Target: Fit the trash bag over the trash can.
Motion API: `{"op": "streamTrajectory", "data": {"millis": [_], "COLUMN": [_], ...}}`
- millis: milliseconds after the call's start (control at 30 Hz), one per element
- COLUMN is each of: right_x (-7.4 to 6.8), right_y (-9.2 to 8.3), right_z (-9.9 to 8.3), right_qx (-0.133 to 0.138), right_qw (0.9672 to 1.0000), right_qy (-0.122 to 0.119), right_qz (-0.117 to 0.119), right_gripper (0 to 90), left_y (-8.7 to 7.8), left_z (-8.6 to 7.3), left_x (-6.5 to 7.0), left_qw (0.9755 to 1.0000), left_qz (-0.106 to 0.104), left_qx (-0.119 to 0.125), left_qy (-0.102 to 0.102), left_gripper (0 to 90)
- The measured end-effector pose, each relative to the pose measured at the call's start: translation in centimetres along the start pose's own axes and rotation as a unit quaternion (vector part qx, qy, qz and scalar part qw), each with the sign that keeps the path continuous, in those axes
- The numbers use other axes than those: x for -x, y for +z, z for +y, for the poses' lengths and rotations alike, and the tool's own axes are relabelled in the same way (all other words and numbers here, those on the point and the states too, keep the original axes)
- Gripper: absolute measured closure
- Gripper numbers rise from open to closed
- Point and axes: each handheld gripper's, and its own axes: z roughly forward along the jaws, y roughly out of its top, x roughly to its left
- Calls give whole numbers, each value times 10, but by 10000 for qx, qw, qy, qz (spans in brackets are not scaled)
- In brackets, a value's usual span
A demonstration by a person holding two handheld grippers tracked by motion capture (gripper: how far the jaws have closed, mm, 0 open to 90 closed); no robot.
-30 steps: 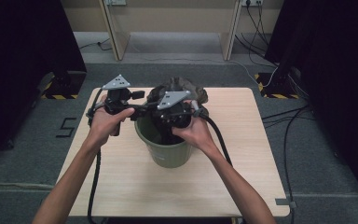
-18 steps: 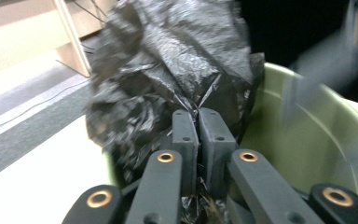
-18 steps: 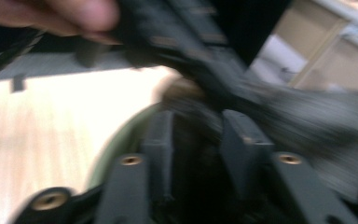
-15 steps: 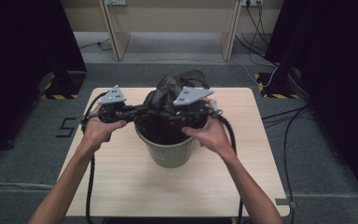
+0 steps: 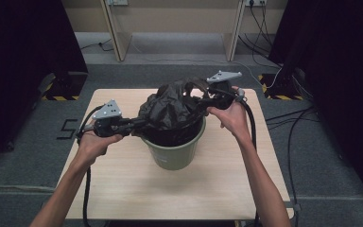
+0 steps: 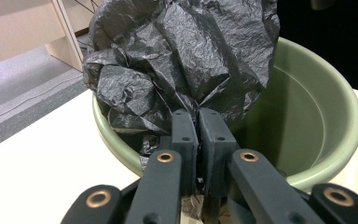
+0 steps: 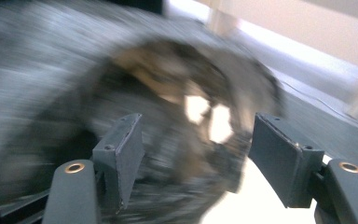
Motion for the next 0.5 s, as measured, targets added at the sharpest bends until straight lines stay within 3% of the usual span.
{"op": "streamTrajectory", "data": {"millis": [33, 133, 167, 267, 333, 367, 500], "right_x": [8, 12, 13, 12, 10, 6, -10], "right_y": [8, 13, 17, 18, 16, 9, -6], "right_z": [-5, -10, -13, -12, -11, -6, 12], "right_qx": [-113, -193, -274, -197, -116, 110, 471], "right_qw": [9996, 9991, 9991, 9989, 9990, 9985, 9962], "right_qy": [242, 383, 303, 119, 28, -50, -350], "right_qz": [-35, 57, 131, 408, 428, 542, 641], "right_gripper": [336, 372, 524, 753, 796, 864, 887], "left_y": [0, 1, 3, 5, 5, 4, -4], "left_z": [0, 0, 0, 0, 1, 2, 11], "left_x": [1, 1, 1, 2, 2, 2, 2], "left_qw": [10000, 10000, 10000, 10000, 10000, 9999, 9996], "left_qz": [-9, -10, -14, -48, -66, -95, 50], "left_qx": [3, 1, -14, -20, -19, -23, 100], "left_qy": [-1, -5, -14, -31, -57, -116, -249], "left_gripper": [846, 841, 837, 819, 769, 717, 485]}}
